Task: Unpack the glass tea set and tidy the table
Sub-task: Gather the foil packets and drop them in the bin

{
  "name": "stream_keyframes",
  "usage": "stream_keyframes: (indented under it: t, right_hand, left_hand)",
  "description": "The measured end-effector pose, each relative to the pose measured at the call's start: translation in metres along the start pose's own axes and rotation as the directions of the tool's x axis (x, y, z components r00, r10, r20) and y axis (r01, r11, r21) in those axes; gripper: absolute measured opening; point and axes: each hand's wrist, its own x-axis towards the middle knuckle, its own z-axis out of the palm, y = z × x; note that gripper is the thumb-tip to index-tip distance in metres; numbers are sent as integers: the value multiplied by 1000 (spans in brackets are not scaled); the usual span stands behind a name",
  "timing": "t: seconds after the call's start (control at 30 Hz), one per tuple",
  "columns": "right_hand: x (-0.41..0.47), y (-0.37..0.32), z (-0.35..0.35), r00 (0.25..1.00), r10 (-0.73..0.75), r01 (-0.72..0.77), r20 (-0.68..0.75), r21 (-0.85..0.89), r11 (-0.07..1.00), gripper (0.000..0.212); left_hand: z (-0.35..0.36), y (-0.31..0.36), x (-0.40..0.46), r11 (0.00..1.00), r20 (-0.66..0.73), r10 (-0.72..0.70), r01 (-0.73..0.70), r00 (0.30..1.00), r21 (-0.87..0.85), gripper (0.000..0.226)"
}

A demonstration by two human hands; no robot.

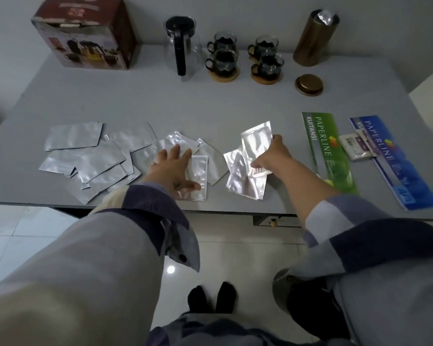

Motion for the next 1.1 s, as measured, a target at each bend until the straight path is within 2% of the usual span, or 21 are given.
stream_keyframes:
  t: [0.1, 0.23, 0.37, 0.5, 0.57, 0.63, 0.7, 0.8, 0.9, 1.03, 1.1]
  right_hand:
    - [4, -22, -24, 999, -33, 29, 33, 103, 994, 91]
    - [1, -51, -26, 993, -78, 56, 86, 240, 969, 74]
    - [-3, -69, 9, 987, -122, 92, 108, 244, 965, 70]
    - [-5, -75, 59, 993, -100, 84, 57, 236, 968, 65]
    - [-8, -75, 80, 998, -70, 70, -6, 85, 994, 64]
    - [-12, -75, 95, 997, -44, 32, -62, -191, 981, 80]
    - [-16, -78, 106, 996, -21, -3, -82, -280, 960, 95]
    - [-19, -88, 117, 995, 8, -27, -102, -192, 981, 108]
    - [-22, -104, 128, 999, 29, -30, -42, -20, 999, 108]
    - [-29, -121, 136, 993, 120, -119, 8, 165, 979, 79]
    - [-31, -123, 140, 990, 140, -139, 5, 173, 975, 62]
  left_hand:
    - [-2, 2, 0, 1000, -24, -9, 8, 1000, -26, 107]
    - [-10, -1, -3, 995, -70, -47, 40, 996, -91, 99]
    - [-23, -31, -8, 987, -127, -136, 123, 983, -106, 82]
    - [-25, -73, -16, 965, -88, -249, 240, 964, -107, 79]
    - [-24, -89, -21, 964, -52, -243, 235, 969, -128, 82]
    - [-18, -99, -25, 974, -26, -202, 198, 979, -113, 85]
    - [-10, -105, -26, 982, -34, -180, 178, 983, -59, 88]
    - [-2, -113, -23, 987, -90, -162, 161, 983, -23, 89]
    - [3, -118, -23, 991, -112, -129, 131, 985, 4, 89]
    - [5, -121, -22, 993, -103, -118, 120, 988, 18, 89]
    - [1, -122, -22, 993, -83, -111, 113, 990, 18, 91]
